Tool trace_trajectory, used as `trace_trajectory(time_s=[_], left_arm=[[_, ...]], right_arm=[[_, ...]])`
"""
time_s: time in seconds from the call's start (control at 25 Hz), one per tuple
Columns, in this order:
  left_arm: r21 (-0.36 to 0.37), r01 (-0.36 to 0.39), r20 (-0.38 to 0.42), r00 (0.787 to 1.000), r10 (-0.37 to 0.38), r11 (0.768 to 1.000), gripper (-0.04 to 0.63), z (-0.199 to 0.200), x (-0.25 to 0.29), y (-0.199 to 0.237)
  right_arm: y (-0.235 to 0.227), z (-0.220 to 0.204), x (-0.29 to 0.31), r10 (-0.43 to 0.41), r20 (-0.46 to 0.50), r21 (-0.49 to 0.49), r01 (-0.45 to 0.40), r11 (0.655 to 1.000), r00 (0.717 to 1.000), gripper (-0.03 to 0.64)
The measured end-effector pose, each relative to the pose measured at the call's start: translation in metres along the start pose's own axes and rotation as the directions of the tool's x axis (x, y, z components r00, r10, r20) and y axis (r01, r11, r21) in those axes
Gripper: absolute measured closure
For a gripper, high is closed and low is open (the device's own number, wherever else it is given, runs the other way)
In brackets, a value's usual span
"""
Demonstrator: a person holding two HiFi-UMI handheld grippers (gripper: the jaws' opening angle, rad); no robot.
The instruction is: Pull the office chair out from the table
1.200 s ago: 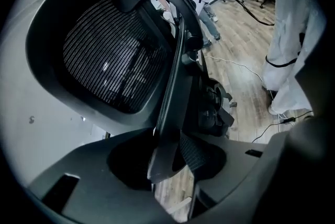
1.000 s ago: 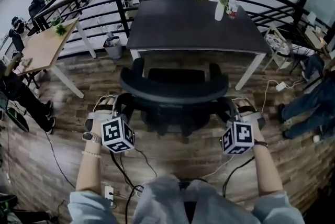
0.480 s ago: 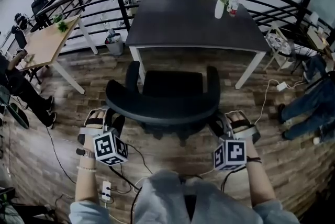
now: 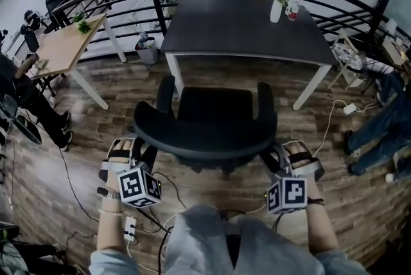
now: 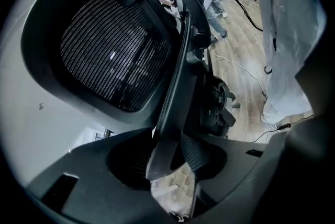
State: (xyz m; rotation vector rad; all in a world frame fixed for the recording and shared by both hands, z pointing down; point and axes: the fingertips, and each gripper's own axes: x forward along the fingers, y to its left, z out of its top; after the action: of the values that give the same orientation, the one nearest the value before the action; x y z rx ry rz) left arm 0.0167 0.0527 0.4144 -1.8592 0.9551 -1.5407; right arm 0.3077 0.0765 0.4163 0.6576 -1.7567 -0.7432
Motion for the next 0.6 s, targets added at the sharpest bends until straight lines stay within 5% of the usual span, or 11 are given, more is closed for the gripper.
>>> trace_trajectory(time_s=[0.6], left_arm=[[-0.077, -0.057, -0.029, 0.998, 0.055, 0.995, 0.4, -0.001, 0.0, 0.012]], right_arm=[[-0.008, 0.001, 0.002, 0.02, 0.043, 0.062, -0.023, 0.998, 0.999, 0.433]])
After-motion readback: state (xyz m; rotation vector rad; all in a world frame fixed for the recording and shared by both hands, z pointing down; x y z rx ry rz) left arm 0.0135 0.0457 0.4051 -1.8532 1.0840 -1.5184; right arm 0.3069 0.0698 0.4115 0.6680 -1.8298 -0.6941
